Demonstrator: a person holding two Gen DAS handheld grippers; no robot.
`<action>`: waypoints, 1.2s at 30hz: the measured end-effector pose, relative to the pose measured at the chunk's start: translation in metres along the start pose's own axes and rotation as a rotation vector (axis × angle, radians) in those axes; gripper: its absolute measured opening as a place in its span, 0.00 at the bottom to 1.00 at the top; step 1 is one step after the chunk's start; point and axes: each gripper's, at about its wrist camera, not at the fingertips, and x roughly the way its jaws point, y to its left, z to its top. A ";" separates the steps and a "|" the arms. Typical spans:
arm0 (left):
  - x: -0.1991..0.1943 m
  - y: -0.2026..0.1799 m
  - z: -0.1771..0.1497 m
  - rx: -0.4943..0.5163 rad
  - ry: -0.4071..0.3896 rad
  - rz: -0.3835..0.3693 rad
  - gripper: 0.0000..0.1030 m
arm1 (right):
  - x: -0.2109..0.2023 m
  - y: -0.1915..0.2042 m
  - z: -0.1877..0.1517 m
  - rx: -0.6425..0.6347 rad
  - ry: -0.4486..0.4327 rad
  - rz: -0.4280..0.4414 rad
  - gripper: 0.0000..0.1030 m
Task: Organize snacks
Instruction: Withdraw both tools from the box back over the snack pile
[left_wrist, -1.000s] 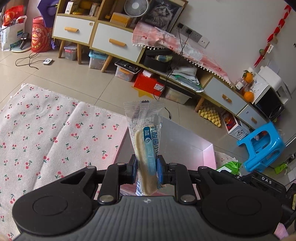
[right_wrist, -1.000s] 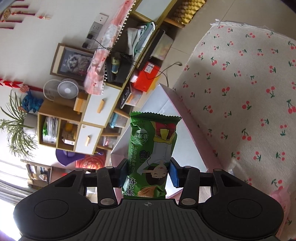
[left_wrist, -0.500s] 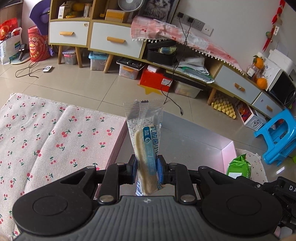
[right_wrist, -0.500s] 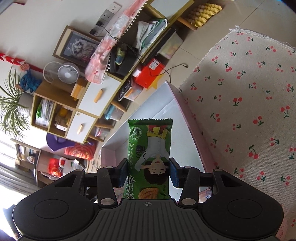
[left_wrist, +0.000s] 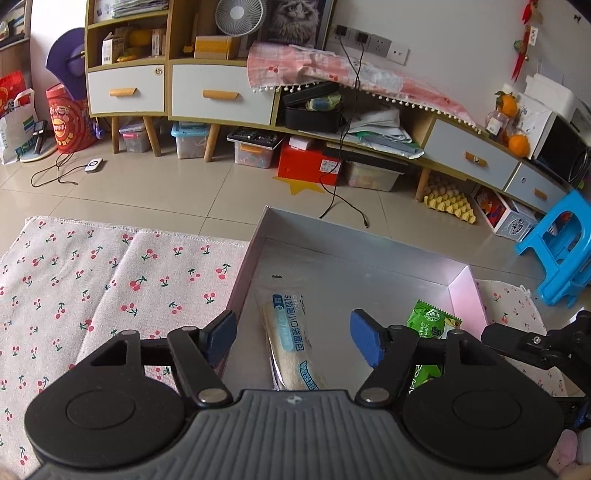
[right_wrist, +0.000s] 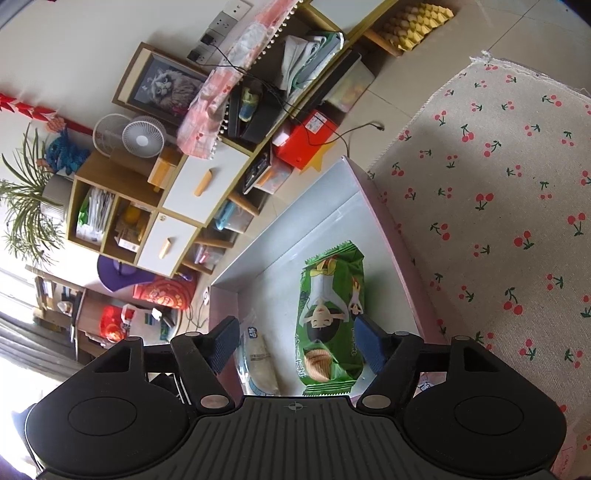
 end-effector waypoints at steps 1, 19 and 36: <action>-0.001 -0.001 0.000 0.012 -0.001 0.001 0.69 | 0.000 0.000 0.000 0.001 0.003 0.000 0.70; -0.044 0.030 -0.026 0.053 0.042 0.033 0.99 | -0.024 0.024 -0.032 -0.138 0.052 -0.058 0.86; -0.073 0.057 -0.065 0.118 0.003 0.040 0.99 | -0.049 0.029 -0.080 -0.391 0.075 -0.197 0.89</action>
